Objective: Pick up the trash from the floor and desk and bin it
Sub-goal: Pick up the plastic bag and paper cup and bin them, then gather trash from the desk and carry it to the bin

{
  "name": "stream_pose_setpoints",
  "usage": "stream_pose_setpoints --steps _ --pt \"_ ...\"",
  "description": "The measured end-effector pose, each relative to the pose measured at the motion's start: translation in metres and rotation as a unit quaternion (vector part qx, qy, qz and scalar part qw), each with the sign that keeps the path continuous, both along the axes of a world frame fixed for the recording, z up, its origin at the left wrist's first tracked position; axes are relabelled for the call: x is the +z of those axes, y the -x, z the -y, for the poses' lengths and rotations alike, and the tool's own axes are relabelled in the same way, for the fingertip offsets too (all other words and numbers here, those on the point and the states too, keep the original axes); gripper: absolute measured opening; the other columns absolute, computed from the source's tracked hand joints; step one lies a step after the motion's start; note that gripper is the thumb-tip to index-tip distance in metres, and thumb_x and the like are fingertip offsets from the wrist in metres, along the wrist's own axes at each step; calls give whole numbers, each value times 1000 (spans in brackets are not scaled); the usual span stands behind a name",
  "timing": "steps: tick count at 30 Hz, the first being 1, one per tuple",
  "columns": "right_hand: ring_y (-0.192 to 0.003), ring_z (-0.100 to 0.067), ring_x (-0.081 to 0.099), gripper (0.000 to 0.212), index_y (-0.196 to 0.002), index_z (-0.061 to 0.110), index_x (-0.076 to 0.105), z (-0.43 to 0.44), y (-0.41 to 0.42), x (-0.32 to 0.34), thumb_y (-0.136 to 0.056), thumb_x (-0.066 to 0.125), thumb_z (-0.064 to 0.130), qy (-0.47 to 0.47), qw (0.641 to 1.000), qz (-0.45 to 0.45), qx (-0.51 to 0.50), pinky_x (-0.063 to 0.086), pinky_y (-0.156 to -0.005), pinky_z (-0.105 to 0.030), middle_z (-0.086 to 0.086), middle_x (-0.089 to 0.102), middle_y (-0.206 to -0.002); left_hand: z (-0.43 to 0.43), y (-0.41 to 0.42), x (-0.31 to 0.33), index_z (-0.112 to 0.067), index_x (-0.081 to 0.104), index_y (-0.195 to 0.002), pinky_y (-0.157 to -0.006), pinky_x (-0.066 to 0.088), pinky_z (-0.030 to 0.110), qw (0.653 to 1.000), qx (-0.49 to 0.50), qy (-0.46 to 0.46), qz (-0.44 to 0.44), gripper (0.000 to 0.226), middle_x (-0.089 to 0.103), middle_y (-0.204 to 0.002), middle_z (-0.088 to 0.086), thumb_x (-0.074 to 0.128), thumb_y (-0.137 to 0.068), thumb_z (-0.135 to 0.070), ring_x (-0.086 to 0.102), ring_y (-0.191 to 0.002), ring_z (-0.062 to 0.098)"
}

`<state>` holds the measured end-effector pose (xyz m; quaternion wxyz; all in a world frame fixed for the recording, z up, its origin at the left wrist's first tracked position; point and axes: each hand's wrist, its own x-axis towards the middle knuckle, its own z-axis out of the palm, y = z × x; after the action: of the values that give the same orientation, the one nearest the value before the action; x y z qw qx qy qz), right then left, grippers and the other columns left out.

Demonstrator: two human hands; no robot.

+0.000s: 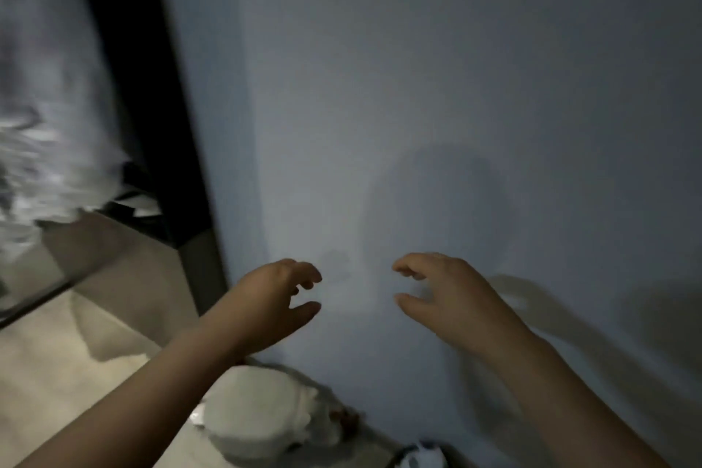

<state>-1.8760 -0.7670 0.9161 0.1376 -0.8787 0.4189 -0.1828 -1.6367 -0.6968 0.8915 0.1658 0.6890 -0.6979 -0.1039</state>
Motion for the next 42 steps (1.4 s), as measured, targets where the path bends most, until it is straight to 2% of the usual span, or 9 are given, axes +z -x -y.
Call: stream_pose_setpoints --steps 3,8,10,13,20,23,31,34,42 --pt "-97 1 55 34 -115 29 62 -19 -71 47 -81 66 35 32 996 27 77 45 -89 -22 15 62 -109 -45 -59 45 -31 59 -118 -79 49 19 997 51 57 26 35 61 -109 -14 64 -84 -38 60 -92 3" --pt "-89 22 44 32 -116 33 61 -77 -200 96 -84 64 34 94 975 70 191 32 -77 2 25 54 -107 -156 -159 97 -31 61 -115 -79 47 18 981 146 118 53 34 61 -106 -14 67 -82 -37 60 -94 3" --pt "-90 17 47 32 -116 32 62 -107 -253 110 -85 64 33 100 965 73 232 36 -78 -1 23 57 -109 -206 -197 110 -33 58 -117 -83 49 22 972 182 132 67 36 59 -107 -17 66 -82 -40 59 -95 1" --pt "-98 -1 56 31 -115 26 64 -151 -326 127 -85 65 31 105 949 79 288 47 -86 -24 12 62 -112 -274 -249 125 -36 57 -119 -85 49 21 956 239 141 92 38 58 -110 -19 66 -82 -41 57 -96 -3" --pt "-101 0 57 30 -112 29 65 -233 -458 142 -82 67 34 124 909 95 386 46 -89 -24 16 62 -109 -391 -329 144 -35 57 -118 -87 48 20 919 344 150 120 36 57 -111 -18 64 -83 -41 57 -99 0" --pt "-98 3 56 33 -112 29 65 -252 -500 144 -80 68 33 135 893 96 419 44 -87 -16 17 64 -109 -420 -353 145 -36 55 -119 -88 48 22 906 375 154 120 37 56 -111 -19 63 -83 -43 55 -100 -1" --pt "-92 3 52 34 -116 34 62 -269 -618 141 -82 65 40 151 856 100 485 41 -79 -11 20 61 -109 -448 -429 146 -35 54 -120 -88 48 19 868 442 167 156 37 56 -112 -19 61 -84 -44 53 -100 -4" --pt "-100 4 53 35 -118 35 60 -261 -664 134 -84 64 41 145 844 110 505 45 -87 -17 22 59 -112 -441 -468 143 -37 53 -121 -87 48 16 858 458 159 172 38 54 -112 -21 59 -85 -45 52 -99 -5" --pt "-97 0 57 30 -112 33 63 -187 -780 128 -83 66 37 127 850 116 497 48 -86 -24 18 62 -103 -373 -588 138 -35 53 -121 -86 42 11 853 471 133 182 39 54 -112 -20 58 -85 -46 49 -96 -7"
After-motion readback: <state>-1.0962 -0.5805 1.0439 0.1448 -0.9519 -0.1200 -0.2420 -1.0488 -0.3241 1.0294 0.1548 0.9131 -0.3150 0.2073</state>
